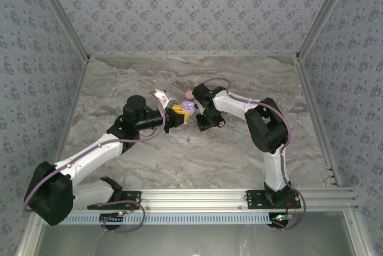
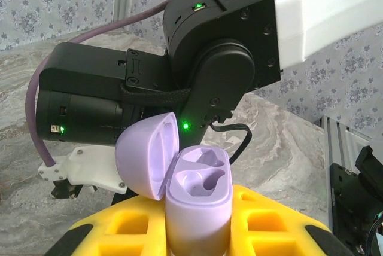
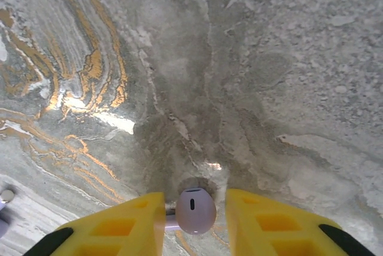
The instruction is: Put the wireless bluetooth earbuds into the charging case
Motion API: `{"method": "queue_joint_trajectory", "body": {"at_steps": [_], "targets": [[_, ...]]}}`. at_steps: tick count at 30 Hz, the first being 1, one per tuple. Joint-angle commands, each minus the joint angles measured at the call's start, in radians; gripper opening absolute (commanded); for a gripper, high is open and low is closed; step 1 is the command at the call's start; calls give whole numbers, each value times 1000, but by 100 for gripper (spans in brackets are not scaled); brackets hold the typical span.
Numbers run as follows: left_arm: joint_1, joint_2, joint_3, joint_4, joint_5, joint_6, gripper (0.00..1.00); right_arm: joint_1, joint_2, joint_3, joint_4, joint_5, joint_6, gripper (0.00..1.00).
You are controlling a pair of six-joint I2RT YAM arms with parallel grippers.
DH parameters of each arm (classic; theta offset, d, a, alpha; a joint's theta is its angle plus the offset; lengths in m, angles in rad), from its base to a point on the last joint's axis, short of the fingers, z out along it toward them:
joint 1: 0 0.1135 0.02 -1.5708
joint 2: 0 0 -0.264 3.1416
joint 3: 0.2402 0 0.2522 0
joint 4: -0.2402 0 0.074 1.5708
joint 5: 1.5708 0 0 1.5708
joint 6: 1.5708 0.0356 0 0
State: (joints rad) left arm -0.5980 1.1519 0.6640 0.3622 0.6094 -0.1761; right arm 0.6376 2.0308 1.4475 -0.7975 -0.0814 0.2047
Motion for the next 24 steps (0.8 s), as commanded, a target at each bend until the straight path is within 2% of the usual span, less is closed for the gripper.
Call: {"method": "queue_joint_trajectory", "body": {"at_steps": [1, 4, 9, 15, 24], "targets": [[-6, -27, 3, 8, -7, 15, 21, -5, 2, 16, -49, -24, -20, 40], [-5, -24, 6, 8, -3, 14, 21, -6, -34, -3, -24, -71, 34, 43], [-5, -23, 8, 9, -1, 16, 21, -9, -77, -39, -2, -70, 176, 48], [-5, -20, 7, 11, 5, 15, 21, -8, -92, -95, 38, -29, 304, 49], [-6, -14, 4, 26, 10, 12, 21, 17, -73, -96, 64, -8, 367, 48]]}}
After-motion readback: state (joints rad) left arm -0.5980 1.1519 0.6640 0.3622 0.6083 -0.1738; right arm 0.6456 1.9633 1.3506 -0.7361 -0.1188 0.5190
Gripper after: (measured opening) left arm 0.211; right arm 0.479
